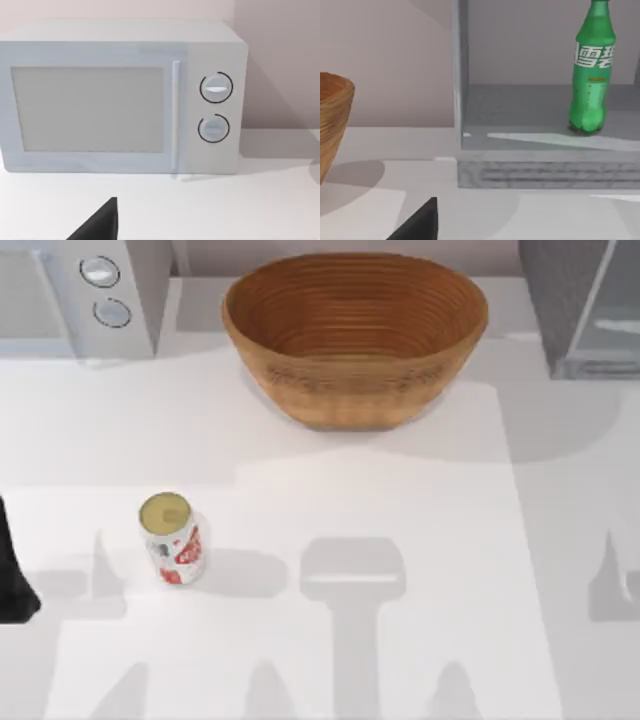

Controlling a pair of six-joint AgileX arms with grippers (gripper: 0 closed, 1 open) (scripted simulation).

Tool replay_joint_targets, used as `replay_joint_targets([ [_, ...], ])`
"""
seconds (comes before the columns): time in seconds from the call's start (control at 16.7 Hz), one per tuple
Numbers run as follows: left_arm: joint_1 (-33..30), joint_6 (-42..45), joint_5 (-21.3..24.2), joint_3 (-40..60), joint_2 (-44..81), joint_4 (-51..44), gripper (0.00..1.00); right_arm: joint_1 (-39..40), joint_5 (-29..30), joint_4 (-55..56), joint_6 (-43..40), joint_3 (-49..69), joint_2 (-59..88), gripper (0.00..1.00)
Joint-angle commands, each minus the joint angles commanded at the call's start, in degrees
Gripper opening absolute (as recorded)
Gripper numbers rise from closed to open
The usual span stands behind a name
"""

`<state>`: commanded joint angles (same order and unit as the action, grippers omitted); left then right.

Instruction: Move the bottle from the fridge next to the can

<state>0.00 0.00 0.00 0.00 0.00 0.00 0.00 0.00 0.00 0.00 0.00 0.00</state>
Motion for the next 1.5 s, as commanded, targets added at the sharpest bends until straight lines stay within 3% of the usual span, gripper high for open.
replay_joint_targets([
  [0.3,0.0,0.0,0.0,0.0,0.0,0.0,1.0,-0.79,-0.39,2.7,-0.02,2.53,3.53,1.0],
  [0.54,0.0,0.0,0.0,0.0,0.0,0.0,1.0,-2.98,-2.05,11.12,0.01,10.39,16.75,1.0],
  [1.26,0.0,0.0,0.0,0.0,0.0,0.0,1.0,-11.76,-10.31,47.99,0.15,44.82,93.65,1.0],
  [1.5,0.0,0.0,0.0,0.0,0.0,0.0,1.0,-14.16,-12.41,57.89,0.15,54.07,113.34,1.0],
])
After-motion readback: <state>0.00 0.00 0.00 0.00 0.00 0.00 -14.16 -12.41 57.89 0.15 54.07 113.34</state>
